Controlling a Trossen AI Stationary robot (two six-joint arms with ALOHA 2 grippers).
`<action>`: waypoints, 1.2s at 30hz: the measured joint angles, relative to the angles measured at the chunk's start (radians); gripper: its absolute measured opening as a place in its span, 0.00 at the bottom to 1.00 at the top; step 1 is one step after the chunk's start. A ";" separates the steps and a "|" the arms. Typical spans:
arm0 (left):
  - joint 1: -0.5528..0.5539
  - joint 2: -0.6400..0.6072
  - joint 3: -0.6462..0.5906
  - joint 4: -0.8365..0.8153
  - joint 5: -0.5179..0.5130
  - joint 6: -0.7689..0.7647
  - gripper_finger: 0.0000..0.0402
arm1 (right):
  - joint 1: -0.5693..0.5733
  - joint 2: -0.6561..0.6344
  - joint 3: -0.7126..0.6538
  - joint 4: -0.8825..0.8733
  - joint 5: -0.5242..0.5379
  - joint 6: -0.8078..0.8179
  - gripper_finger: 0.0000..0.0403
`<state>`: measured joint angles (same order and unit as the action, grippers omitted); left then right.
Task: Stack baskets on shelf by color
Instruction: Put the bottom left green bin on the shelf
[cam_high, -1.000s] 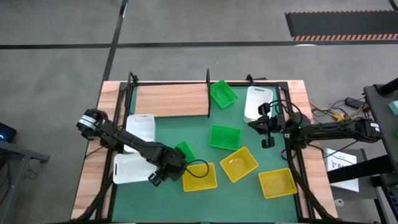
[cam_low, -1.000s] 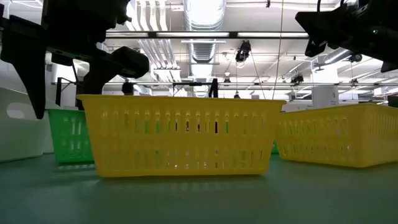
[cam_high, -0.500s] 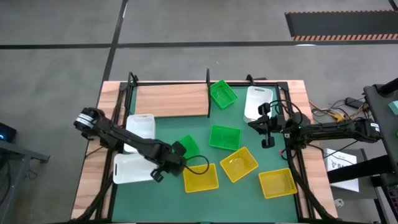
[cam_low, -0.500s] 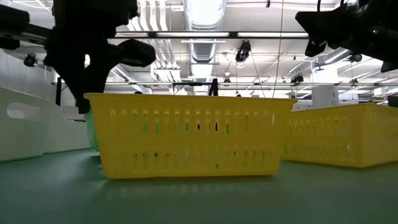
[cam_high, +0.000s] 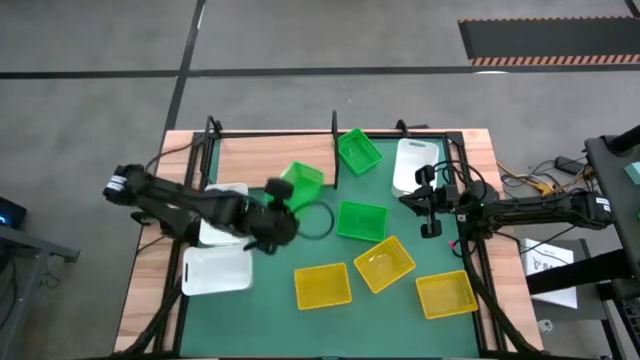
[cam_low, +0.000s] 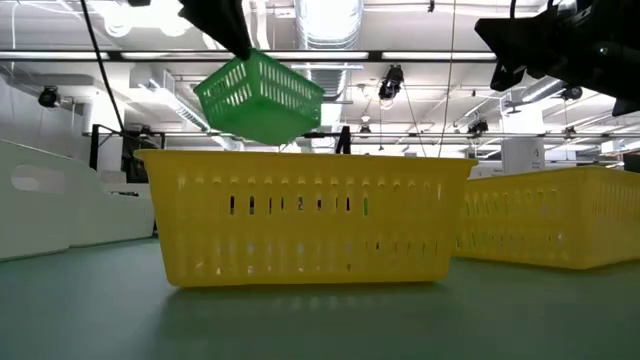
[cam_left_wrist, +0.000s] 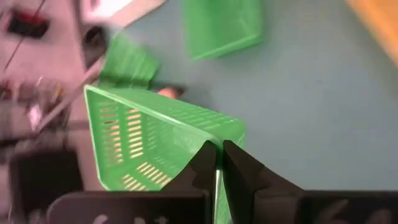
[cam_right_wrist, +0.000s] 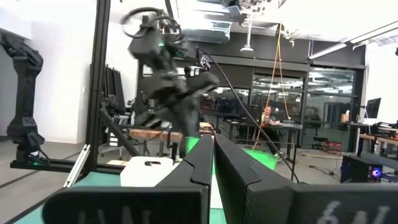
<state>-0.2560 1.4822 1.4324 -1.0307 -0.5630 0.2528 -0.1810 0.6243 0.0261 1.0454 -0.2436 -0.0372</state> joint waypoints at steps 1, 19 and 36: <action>0.029 -0.005 0.002 -0.019 -0.004 -0.018 0.00 | 0.000 0.000 0.000 0.000 0.000 0.000 0.02; 0.624 -0.073 -0.336 -0.030 0.032 -0.089 0.00 | 0.000 0.000 0.000 -0.002 0.000 -0.005 0.02; 0.656 -0.071 -0.396 -0.009 0.034 -0.032 0.09 | 0.000 0.000 0.000 -0.015 0.000 -0.017 0.02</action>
<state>0.4000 1.4109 1.0359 -1.0397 -0.5289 0.2211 -0.1812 0.6243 0.0261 1.0302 -0.2436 -0.0541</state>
